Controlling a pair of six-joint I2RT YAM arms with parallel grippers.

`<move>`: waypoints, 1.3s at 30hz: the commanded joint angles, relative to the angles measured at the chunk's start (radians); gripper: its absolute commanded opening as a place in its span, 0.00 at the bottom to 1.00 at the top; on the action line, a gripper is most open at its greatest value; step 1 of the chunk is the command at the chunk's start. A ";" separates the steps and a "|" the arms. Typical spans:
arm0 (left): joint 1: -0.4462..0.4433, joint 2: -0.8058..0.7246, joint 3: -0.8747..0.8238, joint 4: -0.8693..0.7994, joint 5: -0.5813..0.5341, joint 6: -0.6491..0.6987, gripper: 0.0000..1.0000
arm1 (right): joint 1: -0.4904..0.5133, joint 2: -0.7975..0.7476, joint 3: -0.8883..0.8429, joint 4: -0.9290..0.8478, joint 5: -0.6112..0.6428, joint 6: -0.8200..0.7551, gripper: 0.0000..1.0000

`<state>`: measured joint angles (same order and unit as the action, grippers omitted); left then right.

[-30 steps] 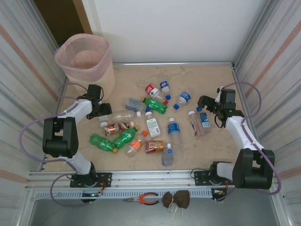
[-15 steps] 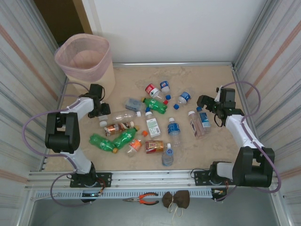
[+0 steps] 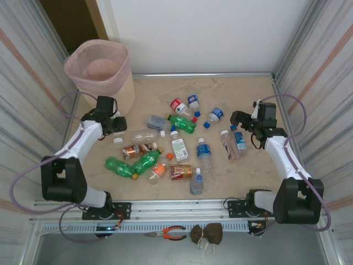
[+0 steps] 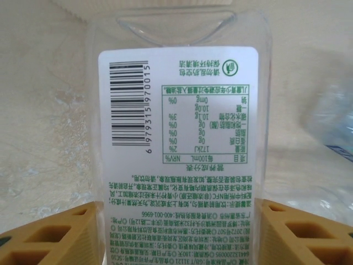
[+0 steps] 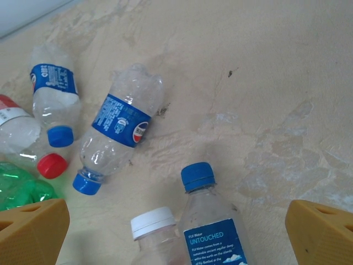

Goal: Put the plastic bottles in the bin

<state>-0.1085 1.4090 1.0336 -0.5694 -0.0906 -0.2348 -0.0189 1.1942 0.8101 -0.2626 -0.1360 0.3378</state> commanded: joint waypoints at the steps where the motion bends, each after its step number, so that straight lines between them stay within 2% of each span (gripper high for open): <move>1: -0.030 -0.081 0.020 -0.081 0.028 0.080 0.52 | 0.011 -0.037 0.032 -0.024 -0.011 0.010 0.99; 10: -0.125 -0.200 0.196 -0.161 0.010 0.199 0.48 | 0.018 -0.057 0.046 -0.037 0.005 0.006 0.99; 18: -0.128 -0.178 0.446 -0.209 -0.014 0.309 0.47 | 0.023 -0.074 0.067 -0.057 0.014 0.001 0.99; 23: -0.074 -0.101 0.608 -0.211 -0.005 0.369 0.47 | 0.028 -0.090 0.079 -0.078 0.024 -0.005 0.99; 30: 0.046 0.054 0.830 -0.201 0.119 0.397 0.48 | 0.035 -0.121 0.089 -0.108 0.041 -0.022 0.99; 39: 0.112 0.320 1.126 -0.207 0.125 0.452 0.48 | 0.040 -0.154 0.078 -0.128 0.047 -0.025 0.99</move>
<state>-0.0109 1.6825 2.0804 -0.7681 0.0189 0.1711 0.0139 1.0649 0.8604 -0.3580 -0.1020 0.3294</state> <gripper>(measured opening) 0.604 0.991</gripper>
